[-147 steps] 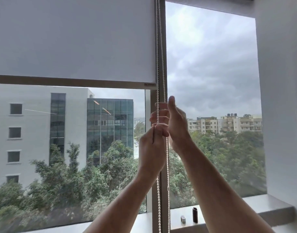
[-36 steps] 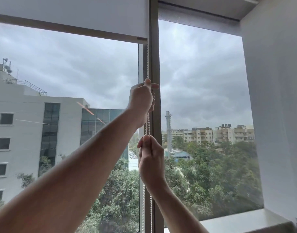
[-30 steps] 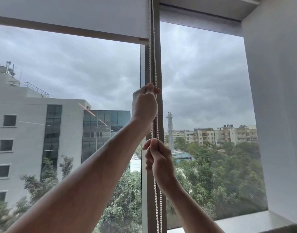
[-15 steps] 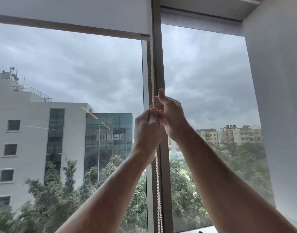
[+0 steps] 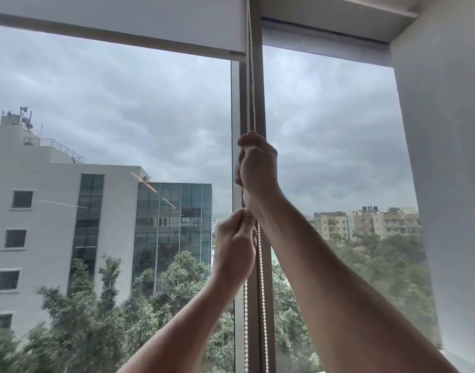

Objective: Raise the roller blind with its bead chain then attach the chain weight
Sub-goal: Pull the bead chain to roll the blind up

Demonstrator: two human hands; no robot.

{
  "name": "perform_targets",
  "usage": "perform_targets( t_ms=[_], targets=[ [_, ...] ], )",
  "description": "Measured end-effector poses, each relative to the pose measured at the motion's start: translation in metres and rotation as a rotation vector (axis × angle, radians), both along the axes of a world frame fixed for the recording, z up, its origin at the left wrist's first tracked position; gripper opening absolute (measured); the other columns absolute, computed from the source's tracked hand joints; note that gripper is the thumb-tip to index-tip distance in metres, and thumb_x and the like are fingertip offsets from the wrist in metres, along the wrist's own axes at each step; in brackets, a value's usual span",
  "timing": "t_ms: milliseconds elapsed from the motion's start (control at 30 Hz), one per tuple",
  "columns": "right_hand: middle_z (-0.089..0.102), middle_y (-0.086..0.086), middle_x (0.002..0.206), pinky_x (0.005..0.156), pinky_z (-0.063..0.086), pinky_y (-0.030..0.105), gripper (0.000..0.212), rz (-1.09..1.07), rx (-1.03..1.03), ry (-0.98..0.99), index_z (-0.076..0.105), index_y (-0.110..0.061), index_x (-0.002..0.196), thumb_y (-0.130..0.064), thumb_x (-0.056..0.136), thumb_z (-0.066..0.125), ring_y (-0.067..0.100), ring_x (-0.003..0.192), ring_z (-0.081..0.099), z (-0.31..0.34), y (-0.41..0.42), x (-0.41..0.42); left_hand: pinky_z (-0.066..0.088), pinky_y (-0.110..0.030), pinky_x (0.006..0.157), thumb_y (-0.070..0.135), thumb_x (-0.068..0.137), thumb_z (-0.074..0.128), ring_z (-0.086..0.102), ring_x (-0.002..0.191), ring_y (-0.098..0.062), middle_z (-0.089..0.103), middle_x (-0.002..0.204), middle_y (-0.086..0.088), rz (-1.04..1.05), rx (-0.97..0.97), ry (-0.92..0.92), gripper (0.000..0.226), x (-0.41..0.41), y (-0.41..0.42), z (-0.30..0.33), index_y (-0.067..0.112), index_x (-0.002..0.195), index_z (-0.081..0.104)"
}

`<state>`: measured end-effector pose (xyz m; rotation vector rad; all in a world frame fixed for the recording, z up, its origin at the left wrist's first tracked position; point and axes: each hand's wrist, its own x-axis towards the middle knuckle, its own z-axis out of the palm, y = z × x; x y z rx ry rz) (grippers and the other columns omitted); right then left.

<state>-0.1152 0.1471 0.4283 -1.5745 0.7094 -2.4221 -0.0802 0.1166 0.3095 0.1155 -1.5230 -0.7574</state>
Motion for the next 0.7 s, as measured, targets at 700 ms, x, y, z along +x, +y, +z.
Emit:
perform_targets(
  t_ms=[700],
  targets=[
    [0.034,0.000,0.055,0.050,0.028,0.040,0.034,-0.222,0.013,0.147,0.049,-0.016,0.070,-0.016,0.103,0.040,0.020,0.053,0.027,-0.110,-0.014,-0.010,0.026,-0.016,0.034,0.033,0.106,0.039,0.032,0.033,-0.009,0.038,0.041,0.007,-0.171,0.272,-0.008,0.041,0.002,0.024,0.129,0.007,0.086,0.064]
  ],
)
